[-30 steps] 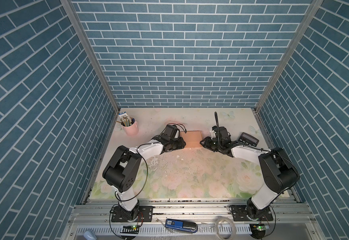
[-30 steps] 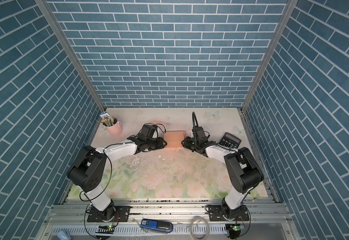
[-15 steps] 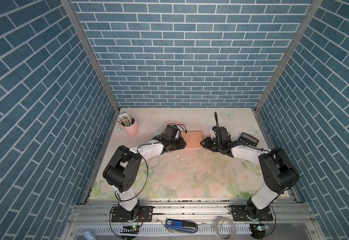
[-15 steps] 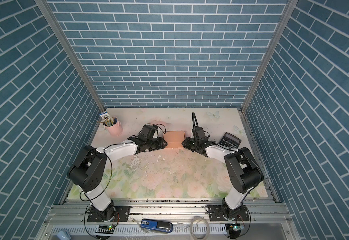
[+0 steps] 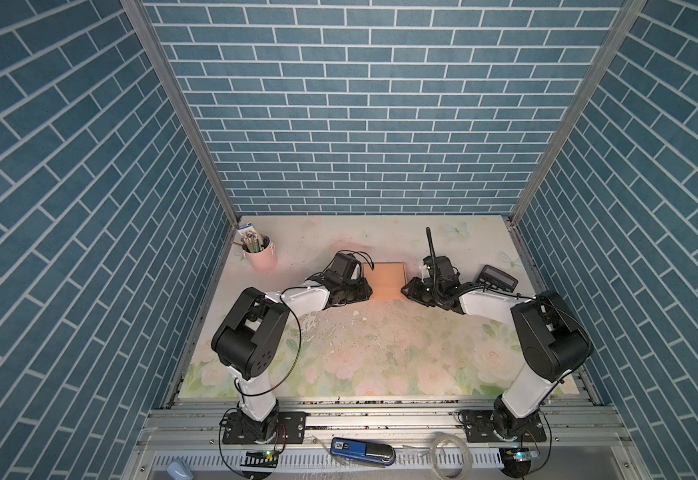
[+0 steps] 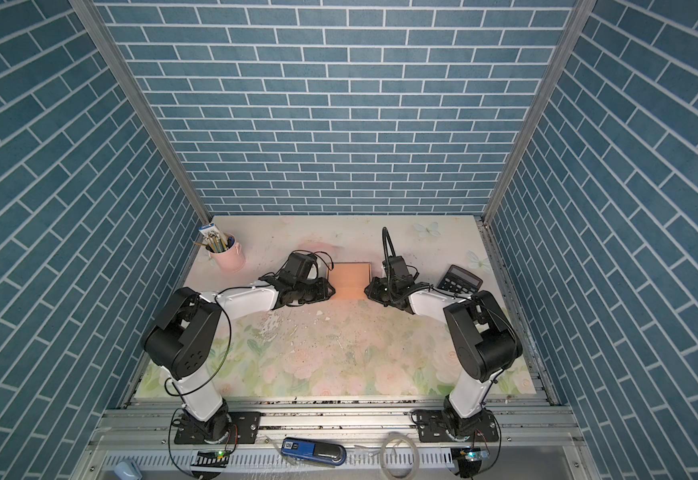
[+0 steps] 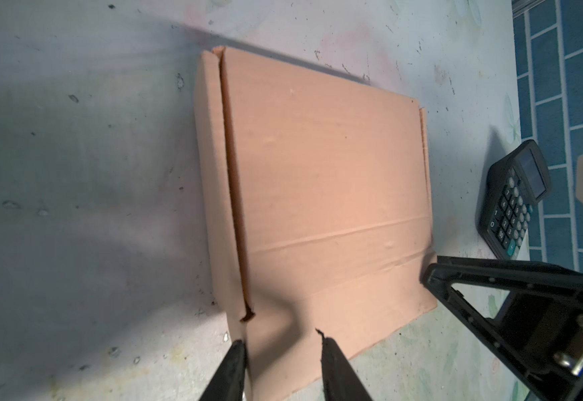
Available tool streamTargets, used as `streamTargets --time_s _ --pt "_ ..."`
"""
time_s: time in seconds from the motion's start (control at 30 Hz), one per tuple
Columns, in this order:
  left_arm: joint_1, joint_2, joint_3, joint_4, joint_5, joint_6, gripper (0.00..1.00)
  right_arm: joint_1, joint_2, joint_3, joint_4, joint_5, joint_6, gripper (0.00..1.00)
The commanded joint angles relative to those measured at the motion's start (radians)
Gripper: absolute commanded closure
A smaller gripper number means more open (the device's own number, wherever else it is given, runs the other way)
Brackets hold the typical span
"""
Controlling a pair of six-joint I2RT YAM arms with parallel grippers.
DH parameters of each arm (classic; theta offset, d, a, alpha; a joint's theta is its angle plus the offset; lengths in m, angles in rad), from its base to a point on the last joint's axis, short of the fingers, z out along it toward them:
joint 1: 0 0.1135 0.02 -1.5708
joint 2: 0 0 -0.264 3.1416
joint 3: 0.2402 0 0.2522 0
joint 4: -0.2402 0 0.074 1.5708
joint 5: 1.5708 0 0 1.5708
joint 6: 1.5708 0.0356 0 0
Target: Fold the paper box
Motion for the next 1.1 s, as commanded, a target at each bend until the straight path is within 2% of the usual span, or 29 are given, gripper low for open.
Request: streamTargets --time_s 0.0,0.37,0.7,0.8,1.07 --pt "-0.013 0.022 -0.014 0.022 0.015 -0.001 0.62 0.007 0.020 0.015 -0.009 0.007 -0.026 0.72" --pt "-0.013 0.055 0.002 0.017 0.013 0.006 0.62 0.007 0.054 0.031 0.013 0.036 -0.055 0.78" --pt "-0.012 0.074 0.020 0.000 0.011 0.019 0.62 0.005 0.077 0.003 0.143 0.031 -0.076 0.82" --pt "-0.008 0.074 0.022 -0.004 0.012 0.022 0.62 0.004 0.083 -0.006 0.171 0.037 -0.102 0.81" --pt "-0.005 0.068 0.022 -0.012 0.015 0.027 0.62 -0.015 0.088 -0.042 0.262 0.032 -0.153 0.70"
